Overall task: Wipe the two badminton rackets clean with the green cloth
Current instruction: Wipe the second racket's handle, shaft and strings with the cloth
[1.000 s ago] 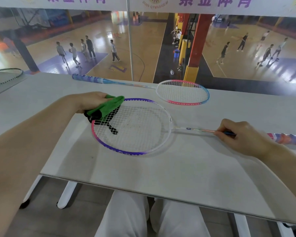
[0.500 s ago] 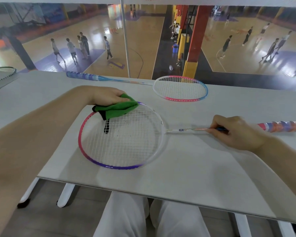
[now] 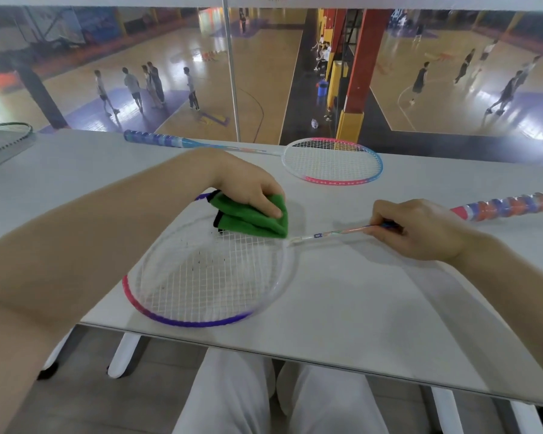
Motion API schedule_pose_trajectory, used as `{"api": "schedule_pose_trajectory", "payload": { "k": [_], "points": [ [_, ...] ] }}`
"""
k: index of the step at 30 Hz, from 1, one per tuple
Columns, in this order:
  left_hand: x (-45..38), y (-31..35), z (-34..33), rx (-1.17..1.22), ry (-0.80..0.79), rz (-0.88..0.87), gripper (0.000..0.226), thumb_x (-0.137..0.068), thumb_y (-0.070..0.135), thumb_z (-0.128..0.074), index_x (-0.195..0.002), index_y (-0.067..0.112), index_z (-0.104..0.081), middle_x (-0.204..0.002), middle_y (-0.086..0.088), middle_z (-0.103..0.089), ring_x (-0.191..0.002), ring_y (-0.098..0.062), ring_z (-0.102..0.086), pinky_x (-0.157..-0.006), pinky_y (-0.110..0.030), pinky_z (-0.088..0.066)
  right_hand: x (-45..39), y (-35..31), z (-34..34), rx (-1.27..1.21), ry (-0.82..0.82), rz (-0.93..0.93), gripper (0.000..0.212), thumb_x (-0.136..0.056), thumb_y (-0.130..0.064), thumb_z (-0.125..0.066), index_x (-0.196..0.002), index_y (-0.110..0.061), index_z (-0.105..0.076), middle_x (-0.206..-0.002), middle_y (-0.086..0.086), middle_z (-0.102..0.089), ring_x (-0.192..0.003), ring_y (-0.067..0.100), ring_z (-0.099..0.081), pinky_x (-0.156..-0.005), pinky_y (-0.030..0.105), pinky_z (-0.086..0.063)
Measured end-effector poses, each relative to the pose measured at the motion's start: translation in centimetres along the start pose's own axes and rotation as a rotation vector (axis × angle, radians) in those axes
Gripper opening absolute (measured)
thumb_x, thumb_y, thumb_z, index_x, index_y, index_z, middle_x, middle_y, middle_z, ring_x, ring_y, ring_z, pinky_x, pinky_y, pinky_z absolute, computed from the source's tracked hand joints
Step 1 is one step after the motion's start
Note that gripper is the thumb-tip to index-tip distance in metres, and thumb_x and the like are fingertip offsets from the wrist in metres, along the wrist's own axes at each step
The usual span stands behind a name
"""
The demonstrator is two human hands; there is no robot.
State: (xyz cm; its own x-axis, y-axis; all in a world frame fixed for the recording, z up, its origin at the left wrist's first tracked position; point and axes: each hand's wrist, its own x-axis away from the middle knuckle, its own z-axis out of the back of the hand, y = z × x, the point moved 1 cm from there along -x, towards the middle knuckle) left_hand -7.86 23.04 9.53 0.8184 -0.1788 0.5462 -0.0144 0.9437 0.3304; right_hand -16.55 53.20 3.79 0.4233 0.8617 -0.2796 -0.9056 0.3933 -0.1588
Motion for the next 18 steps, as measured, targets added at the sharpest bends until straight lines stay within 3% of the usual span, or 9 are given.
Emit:
{"api": "schedule_pose_trajectory", "payload": {
  "k": [4, 15, 18],
  "points": [
    [-0.7, 1.8, -1.3, -0.064, -0.142, -0.019, 0.014, -0.094, 0.042, -0.058, -0.094, 0.031, -0.066, -0.092, 0.009, -0.072, -0.085, -0.012, -0.069, -0.078, -0.031, -0.056, -0.6, -0.6, -0.4, -0.004, -0.019, 0.051, 0.041, -0.089, -0.061, -0.037, -0.085, -0.024, -0.055, -0.060, -0.012, -0.052, -0.049, 0.011, -0.047, -0.053, 0.035, -0.051],
    [-0.6, 1.3, -1.5, -0.036, -0.168, -0.073, 0.016, -0.093, 0.035, -0.063, -0.101, 0.022, -0.067, -0.095, 0.005, -0.073, -0.086, -0.012, -0.069, -0.073, -0.026, -0.057, 0.2, -1.2, -1.3, 0.017, 0.012, 0.027, 0.038, -0.090, -0.061, -0.037, -0.084, -0.027, -0.053, -0.058, -0.014, -0.051, -0.049, 0.013, -0.048, -0.050, 0.037, -0.051],
    [-0.6, 0.9, -1.0, -0.007, -0.154, -0.080, 0.015, -0.093, 0.035, -0.062, -0.103, 0.024, -0.067, -0.097, 0.006, -0.073, -0.089, -0.014, -0.070, -0.080, -0.033, -0.058, 0.4, -1.2, -1.0, 0.015, 0.035, -0.018, 0.039, -0.087, -0.064, -0.036, -0.083, -0.029, -0.054, -0.058, -0.014, -0.051, -0.050, 0.013, -0.049, -0.048, 0.036, -0.050]
  ]
}}
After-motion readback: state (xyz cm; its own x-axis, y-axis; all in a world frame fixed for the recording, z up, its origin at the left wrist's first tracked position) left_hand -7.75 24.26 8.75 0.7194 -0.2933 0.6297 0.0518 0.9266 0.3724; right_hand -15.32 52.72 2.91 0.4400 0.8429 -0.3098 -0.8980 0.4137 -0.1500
